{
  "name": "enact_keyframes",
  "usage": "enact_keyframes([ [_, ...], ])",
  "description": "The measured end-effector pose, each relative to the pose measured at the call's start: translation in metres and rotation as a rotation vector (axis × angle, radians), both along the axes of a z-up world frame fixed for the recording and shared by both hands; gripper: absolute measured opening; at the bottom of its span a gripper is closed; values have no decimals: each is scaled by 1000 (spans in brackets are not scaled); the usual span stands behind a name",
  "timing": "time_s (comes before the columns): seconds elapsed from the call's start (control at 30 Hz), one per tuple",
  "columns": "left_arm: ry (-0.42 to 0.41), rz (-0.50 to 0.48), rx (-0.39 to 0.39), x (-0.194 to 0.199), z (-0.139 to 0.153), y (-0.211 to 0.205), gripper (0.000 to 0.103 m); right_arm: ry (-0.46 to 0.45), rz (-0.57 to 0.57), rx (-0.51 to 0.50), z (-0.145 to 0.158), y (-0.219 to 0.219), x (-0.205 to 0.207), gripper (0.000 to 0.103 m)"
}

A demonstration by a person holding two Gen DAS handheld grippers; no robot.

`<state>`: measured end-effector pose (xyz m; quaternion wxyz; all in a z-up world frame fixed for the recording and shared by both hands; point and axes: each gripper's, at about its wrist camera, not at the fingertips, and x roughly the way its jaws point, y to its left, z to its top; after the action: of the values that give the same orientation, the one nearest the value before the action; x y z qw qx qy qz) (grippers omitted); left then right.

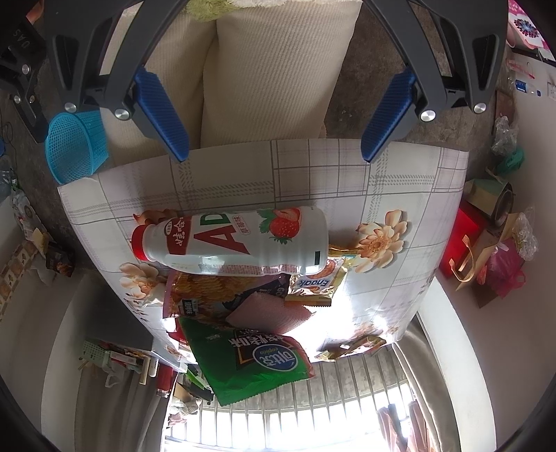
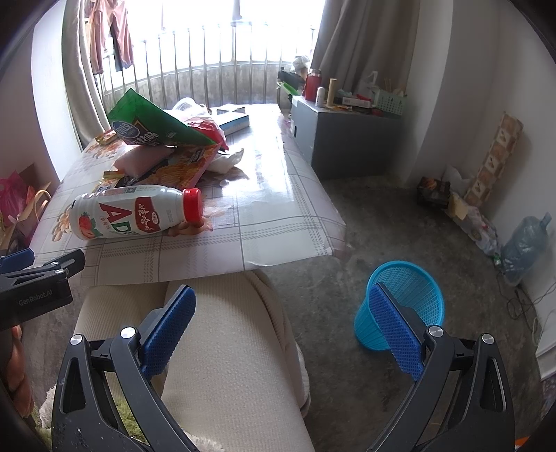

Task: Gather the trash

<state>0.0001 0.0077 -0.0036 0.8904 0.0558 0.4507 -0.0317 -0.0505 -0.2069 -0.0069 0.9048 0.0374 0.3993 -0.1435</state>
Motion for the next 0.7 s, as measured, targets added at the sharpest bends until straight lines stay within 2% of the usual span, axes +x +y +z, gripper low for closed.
enact_keyframes([
  [0.27,-3,4,-6,1,-4,9,97,-3,3,10,0,0,0,95],
  [0.43,-34,-2,-23,6,-2,17,97,-15,4,33,2,5,4,95],
  [0.7,-29,38,-68,27,-7,51,97,-53,17,81,3,5,21,95],
])
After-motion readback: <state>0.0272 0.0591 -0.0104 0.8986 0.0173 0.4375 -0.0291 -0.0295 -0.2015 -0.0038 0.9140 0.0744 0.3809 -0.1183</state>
